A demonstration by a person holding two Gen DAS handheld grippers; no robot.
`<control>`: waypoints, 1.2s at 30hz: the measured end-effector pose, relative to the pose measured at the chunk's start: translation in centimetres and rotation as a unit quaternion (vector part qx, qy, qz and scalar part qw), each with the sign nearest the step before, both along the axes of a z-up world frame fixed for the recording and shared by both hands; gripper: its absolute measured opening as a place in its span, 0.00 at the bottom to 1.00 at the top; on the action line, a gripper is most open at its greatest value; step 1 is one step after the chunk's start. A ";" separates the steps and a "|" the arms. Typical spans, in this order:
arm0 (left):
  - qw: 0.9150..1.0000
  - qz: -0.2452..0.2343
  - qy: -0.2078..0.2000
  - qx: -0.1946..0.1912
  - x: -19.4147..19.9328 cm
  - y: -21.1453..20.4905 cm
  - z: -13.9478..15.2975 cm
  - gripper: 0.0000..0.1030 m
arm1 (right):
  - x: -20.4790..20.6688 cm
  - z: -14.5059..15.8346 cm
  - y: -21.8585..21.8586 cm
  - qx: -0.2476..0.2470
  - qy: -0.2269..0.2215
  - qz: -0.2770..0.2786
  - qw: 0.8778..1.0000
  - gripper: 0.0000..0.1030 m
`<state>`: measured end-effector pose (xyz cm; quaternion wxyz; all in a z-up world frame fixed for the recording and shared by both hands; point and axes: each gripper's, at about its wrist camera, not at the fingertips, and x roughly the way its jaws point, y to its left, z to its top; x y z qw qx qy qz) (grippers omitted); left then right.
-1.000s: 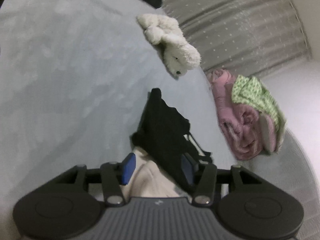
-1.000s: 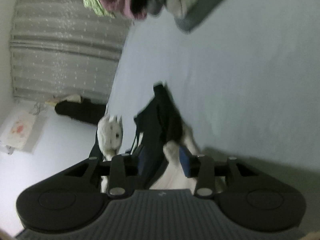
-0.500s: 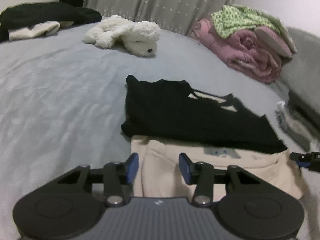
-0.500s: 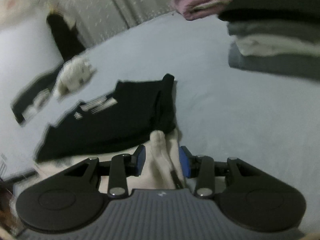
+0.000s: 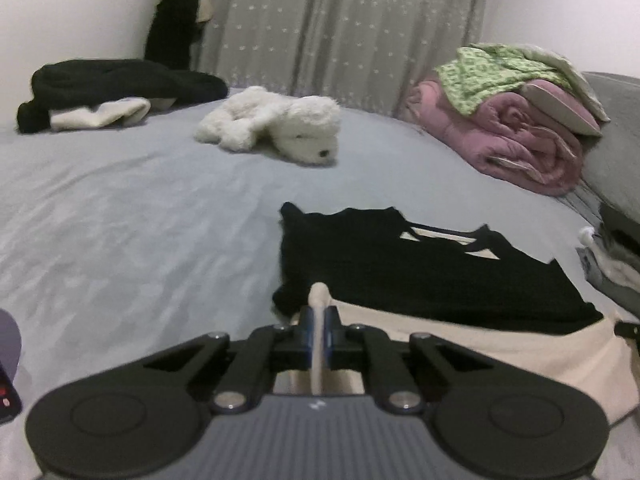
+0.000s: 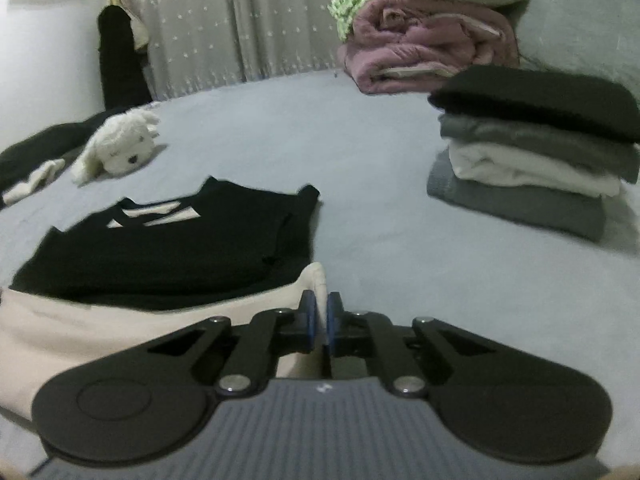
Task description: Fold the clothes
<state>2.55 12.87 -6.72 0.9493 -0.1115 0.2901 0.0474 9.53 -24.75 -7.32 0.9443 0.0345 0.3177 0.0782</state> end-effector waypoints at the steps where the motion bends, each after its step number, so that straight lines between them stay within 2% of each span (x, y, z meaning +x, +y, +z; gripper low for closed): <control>1: 1.000 0.003 0.010 -0.001 0.3 0.1 -0.3 0.05 | 0.2 -0.3 0.1 -0.004 0.006 0.000 1.000 0.05; 4: 1.000 0.005 0.020 0.018 0.6 -0.5 -0.8 0.05 | 0.0 -0.6 0.7 -0.023 0.004 0.004 1.000 0.05; 9: 0.998 0.010 -0.054 0.026 -1.1 -1.2 1.2 0.05 | -1.5 0.8 1.1 -0.035 -0.045 0.002 0.998 0.05; 13: 0.996 0.023 -0.073 0.038 -2.0 -1.5 1.6 0.05 | -2.3 1.6 1.2 -0.040 -0.073 -0.002 0.996 0.05; 17: 0.997 0.026 -0.058 0.047 -1.3 -1.7 1.0 0.06 | -1.7 1.2 1.4 -0.046 -0.065 0.002 0.997 0.05; 19: 0.998 0.024 -0.025 0.050 -0.2 -1.7 0.2 0.07 | -1.0 0.4 1.8 -0.054 -0.048 0.008 0.997 0.06; 21: 0.998 0.028 0.025 0.048 0.9 -1.7 -0.9 0.14 | -0.4 -0.4 2.1 -0.067 -0.029 0.011 0.997 0.06; 22: 0.998 0.035 0.025 0.046 0.9 -1.7 -0.7 0.16 | -0.2 -0.8 2.2 -0.074 -0.018 0.012 0.997 0.07; 23: 0.998 0.042 0.021 0.044 0.9 -1.7 -0.4 0.19 | 0.0 -1.0 2.3 -0.079 -0.012 0.013 0.997 0.10; 24: 0.998 0.049 0.018 0.042 0.8 -1.7 -0.2 0.23 | -0.2 -0.6 2.2 -0.075 -0.015 0.013 0.997 0.23; 25: 0.998 0.052 0.012 0.036 0.7 -1.6 0.5 0.27 | -0.3 -0.1 2.2 -0.065 -0.017 0.013 0.998 0.28; 27: 0.999 0.035 0.010 0.018 0.7 -1.6 1.5 0.38 | -0.5 1.1 2.1 -0.045 -0.018 0.017 0.999 0.29; 29: 1.000 -0.003 0.012 0.011 1.2 -2.3 2.2 0.40 | -0.7 2.1 3.2 -0.031 -0.013 0.053 0.998 0.29; 30: 1.000 -0.023 0.013 0.008 1.5 -2.7 2.5 0.45 | -0.8 2.5 3.9 -0.029 -0.012 0.073 0.997 0.29; 33: 0.996 -0.078 0.030 0.022 2.5 -5.1 2.1 0.48 | -1.2 2.9 6.6 -0.033 -0.009 0.128 0.991 0.29; 36: 0.990 -0.114 0.054 0.057 3.1 -7.5 0.7 0.48 | -1.1 2.2 8.6 -0.036 -0.004 0.154 0.987 0.29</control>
